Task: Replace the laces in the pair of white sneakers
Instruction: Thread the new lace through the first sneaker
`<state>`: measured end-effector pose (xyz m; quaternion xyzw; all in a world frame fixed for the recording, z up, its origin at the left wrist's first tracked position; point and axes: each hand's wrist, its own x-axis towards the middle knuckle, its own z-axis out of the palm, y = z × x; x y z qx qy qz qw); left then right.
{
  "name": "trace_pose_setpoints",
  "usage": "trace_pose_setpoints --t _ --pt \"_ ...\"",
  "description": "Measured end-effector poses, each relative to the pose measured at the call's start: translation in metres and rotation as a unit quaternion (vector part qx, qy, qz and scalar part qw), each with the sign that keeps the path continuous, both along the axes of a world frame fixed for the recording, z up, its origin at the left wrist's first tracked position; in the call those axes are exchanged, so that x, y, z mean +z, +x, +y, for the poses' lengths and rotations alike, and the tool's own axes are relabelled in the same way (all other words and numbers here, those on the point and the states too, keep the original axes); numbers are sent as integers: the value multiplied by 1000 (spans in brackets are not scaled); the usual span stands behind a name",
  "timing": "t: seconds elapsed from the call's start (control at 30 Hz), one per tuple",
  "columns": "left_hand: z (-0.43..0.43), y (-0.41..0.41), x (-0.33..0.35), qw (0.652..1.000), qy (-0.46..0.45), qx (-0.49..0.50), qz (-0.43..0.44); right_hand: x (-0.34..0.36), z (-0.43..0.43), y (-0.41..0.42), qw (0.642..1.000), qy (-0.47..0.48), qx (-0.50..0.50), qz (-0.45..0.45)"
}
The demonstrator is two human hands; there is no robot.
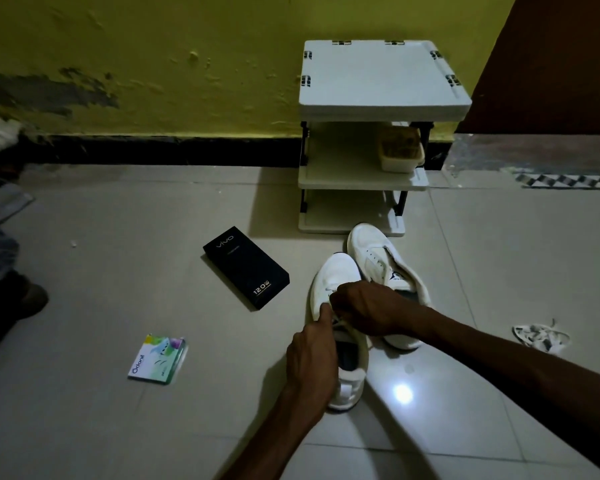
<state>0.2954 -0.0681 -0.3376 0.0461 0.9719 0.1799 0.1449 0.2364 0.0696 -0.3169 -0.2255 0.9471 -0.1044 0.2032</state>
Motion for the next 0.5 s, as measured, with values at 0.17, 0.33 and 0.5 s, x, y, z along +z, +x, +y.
trace_pose_setpoints --t 0.17,0.33,0.5 --pt "-1 -1 -1 1000 3 -10 3 -6 7 -4 994 -92 -35 -50" --pt "-3 -2 1 1000 3 -27 -9 -9 10 -4 977 -157 -136 -41" --pt "-2 -3 -2 1000 12 -16 -11 -2 11 0 983 -140 -115 -3"
